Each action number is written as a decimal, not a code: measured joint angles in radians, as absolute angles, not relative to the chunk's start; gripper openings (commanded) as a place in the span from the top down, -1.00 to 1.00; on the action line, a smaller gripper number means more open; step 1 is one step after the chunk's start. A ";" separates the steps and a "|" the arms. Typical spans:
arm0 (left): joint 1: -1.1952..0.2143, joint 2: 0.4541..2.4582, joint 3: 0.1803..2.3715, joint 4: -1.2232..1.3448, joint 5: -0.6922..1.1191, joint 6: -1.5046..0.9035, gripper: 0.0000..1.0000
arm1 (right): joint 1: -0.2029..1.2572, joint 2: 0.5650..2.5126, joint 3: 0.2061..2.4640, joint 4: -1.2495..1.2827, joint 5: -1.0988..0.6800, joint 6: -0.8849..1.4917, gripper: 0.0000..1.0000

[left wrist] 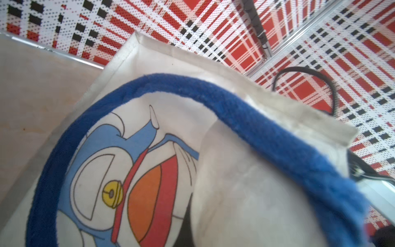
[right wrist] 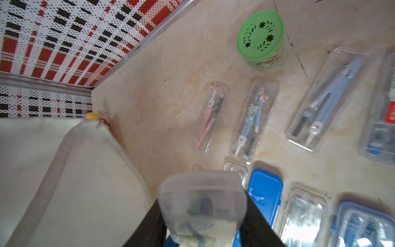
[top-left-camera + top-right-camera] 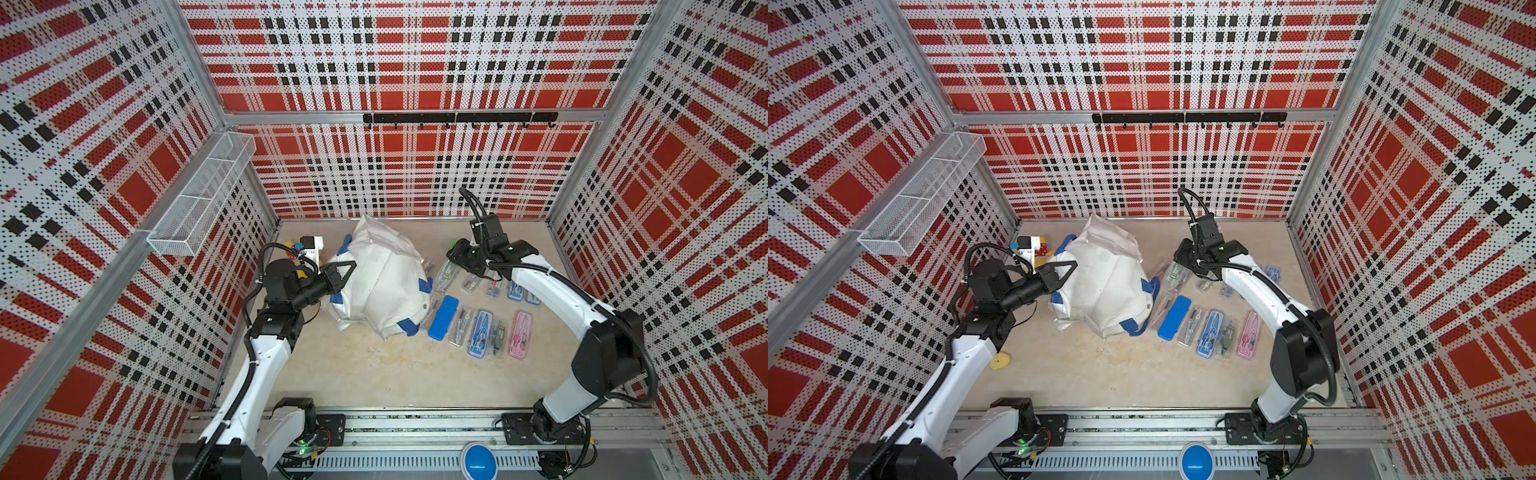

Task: Take out the compass set from the canvas bag
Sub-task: Place the compass set at the center of the board.

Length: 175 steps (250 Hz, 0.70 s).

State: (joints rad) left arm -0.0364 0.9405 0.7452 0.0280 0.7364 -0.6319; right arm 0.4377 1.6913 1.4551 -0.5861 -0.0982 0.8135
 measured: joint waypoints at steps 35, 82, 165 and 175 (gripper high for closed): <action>-0.036 0.852 0.747 -0.010 0.771 -0.617 1.00 | 0.439 1.837 1.534 -0.533 -0.165 0.831 0.31; -0.022 0.834 0.766 -0.163 0.789 -0.566 1.00 | 0.450 2.011 1.686 -0.503 -0.230 0.858 0.29; 0.033 0.868 0.811 -0.343 0.753 -0.487 1.00 | 0.466 2.281 1.958 -0.505 -0.294 0.925 0.22; 0.033 0.877 0.811 -0.348 0.750 -0.485 1.00 | 0.467 2.312 1.987 -0.511 -0.300 0.933 0.21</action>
State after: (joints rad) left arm 0.0334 0.8772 0.8108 -0.3477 0.7502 -0.4847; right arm 0.4671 2.3123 1.9869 -0.5106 -0.2996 0.9325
